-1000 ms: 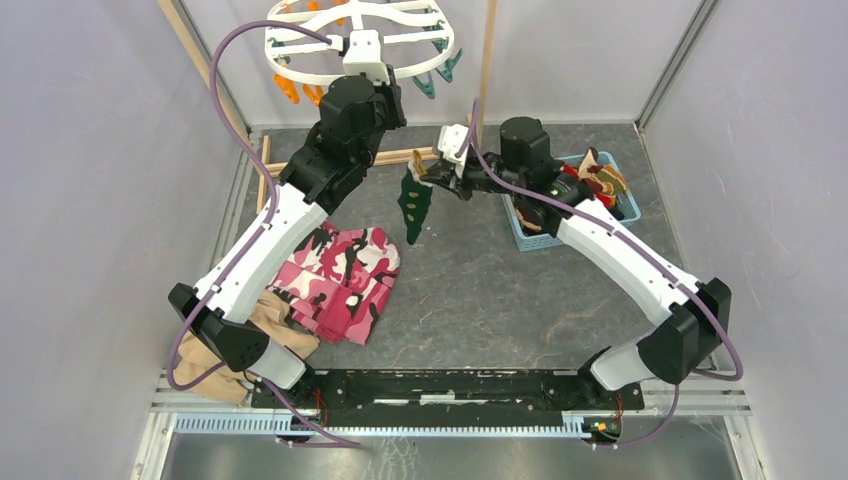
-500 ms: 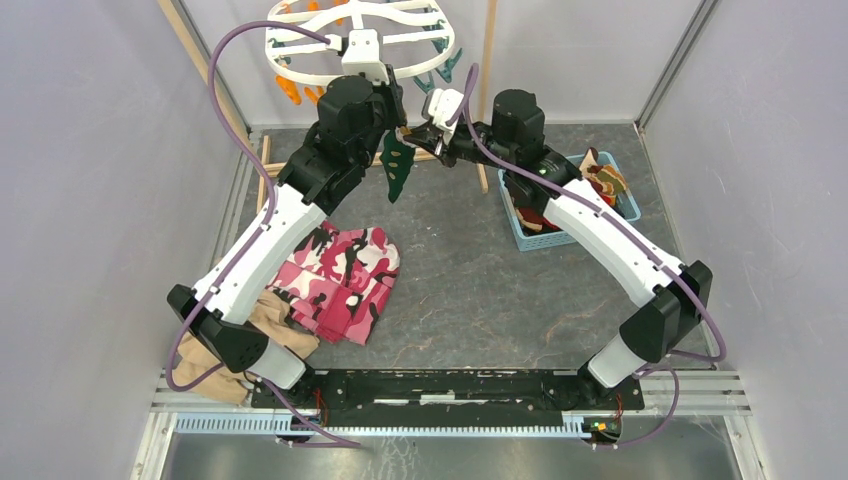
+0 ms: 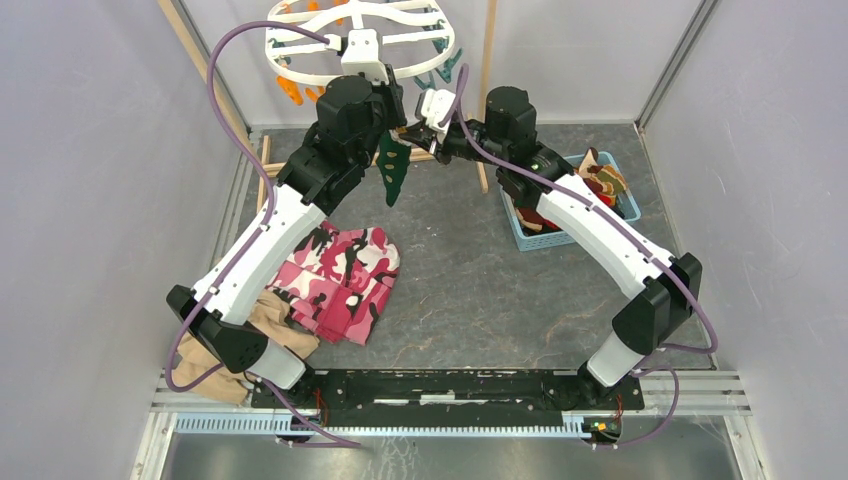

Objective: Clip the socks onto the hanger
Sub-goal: Clamp the sock onto the hanger.

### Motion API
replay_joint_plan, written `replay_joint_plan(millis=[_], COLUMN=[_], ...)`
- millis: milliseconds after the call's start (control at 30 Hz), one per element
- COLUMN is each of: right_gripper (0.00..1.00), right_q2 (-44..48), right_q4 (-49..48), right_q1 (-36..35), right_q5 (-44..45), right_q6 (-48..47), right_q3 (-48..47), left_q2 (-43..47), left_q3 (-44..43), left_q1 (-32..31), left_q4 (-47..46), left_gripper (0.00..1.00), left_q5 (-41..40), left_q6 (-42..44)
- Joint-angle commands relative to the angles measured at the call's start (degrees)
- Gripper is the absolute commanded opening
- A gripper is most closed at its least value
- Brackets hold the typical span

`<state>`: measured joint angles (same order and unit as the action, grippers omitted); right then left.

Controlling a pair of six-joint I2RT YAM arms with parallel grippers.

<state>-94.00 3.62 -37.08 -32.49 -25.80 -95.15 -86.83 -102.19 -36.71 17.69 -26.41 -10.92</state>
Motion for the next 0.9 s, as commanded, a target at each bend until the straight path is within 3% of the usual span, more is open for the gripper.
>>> replay_joint_plan(millis=[0,867], right_gripper=[0.00,0.00], right_q2=[-0.4,-1.3], right_q4=[-2.7,-3.0], right_q1=[-0.1,-0.3], right_q5=[-0.2,4.7], right_q6=[0.1,-0.5], right_q3=[-4.0,-6.9], left_q2=[1.7,1.4], left_q3=[-1.8,-1.3], left_q1=[0.1,0.1], left_q4=[-1.1,-1.0], left_gripper=[0.10,0.09], left_q5=[0.4,1.4], left_q6=[-2.1,-3.1])
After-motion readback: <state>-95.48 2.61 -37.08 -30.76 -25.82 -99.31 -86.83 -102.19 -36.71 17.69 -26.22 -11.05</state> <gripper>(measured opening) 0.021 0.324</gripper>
